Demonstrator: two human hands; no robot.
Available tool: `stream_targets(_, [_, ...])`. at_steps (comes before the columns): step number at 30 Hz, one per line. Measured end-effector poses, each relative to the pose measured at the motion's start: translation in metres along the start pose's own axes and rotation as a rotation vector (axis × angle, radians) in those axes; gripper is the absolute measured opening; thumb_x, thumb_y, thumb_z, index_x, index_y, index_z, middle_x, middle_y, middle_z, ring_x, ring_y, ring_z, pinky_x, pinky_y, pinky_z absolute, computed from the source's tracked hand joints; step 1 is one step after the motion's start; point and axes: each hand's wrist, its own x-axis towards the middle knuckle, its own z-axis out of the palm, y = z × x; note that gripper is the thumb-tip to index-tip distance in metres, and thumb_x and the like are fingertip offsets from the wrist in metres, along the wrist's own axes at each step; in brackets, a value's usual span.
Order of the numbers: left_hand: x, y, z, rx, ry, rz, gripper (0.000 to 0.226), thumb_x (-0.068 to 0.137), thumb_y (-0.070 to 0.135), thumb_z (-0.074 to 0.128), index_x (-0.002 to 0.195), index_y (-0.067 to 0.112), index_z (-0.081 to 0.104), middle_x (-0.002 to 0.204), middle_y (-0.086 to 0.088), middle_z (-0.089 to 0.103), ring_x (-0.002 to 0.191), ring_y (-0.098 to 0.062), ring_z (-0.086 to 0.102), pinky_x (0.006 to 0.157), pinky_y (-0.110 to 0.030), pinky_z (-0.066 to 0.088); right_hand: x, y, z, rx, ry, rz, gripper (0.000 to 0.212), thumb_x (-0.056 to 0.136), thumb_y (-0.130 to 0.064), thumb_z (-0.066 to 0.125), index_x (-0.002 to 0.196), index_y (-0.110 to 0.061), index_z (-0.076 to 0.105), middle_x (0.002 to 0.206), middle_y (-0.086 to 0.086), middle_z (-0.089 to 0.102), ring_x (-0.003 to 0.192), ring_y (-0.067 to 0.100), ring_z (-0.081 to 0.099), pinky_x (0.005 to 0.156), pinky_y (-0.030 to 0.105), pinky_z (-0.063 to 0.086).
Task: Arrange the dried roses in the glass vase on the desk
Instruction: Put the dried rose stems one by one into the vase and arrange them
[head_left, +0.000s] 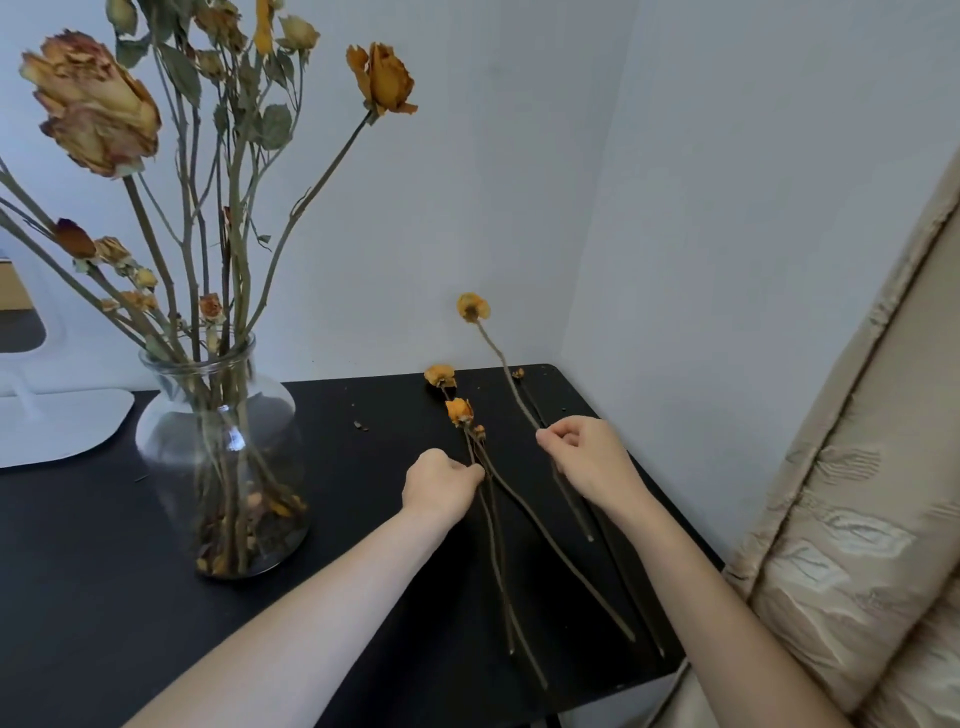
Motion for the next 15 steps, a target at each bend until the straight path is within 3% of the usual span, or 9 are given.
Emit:
stream_targets(5, [-0.012, 0.012, -0.015, -0.145, 0.084, 0.130, 0.027, 0.091, 0.017, 0.055, 0.066, 0.012, 0.062, 0.056, 0.000, 0.051, 0.053, -0.013, 0.047, 0.063, -0.030, 0.044, 0.000, -0.010, -0.004, 0.171, 0.119, 0.004, 0.018, 0.092, -0.028, 0.053, 0.094, -0.013, 0.063, 0.064, -0.006, 0.056, 0.061, 0.006, 0.053, 0.059, 0.019, 0.038])
stream_targets(10, [-0.030, 0.026, -0.031, -0.236, 0.100, 0.243, 0.017, 0.090, 0.019, 0.058, 0.075, 0.018, 0.064, 0.058, 0.003, 0.051, 0.055, -0.010, 0.046, 0.059, -0.025, 0.040, -0.004, -0.022, -0.008, 0.260, 0.191, -0.044, 0.013, 0.093, -0.027, 0.053, 0.090, -0.016, 0.060, 0.063, -0.009, 0.053, 0.059, 0.003, 0.050, 0.056, 0.017, 0.035])
stream_targets(15, [-0.069, 0.040, -0.057, -0.328, 0.095, 0.447, 0.008, 0.090, 0.020, 0.058, 0.087, 0.018, 0.066, 0.055, 0.007, 0.057, 0.047, -0.001, 0.048, 0.047, -0.013, 0.038, -0.004, -0.035, -0.008, 0.332, 0.226, -0.082, 0.014, 0.093, -0.028, 0.053, 0.095, -0.017, 0.061, 0.064, -0.010, 0.052, 0.058, 0.003, 0.048, 0.055, 0.018, 0.035])
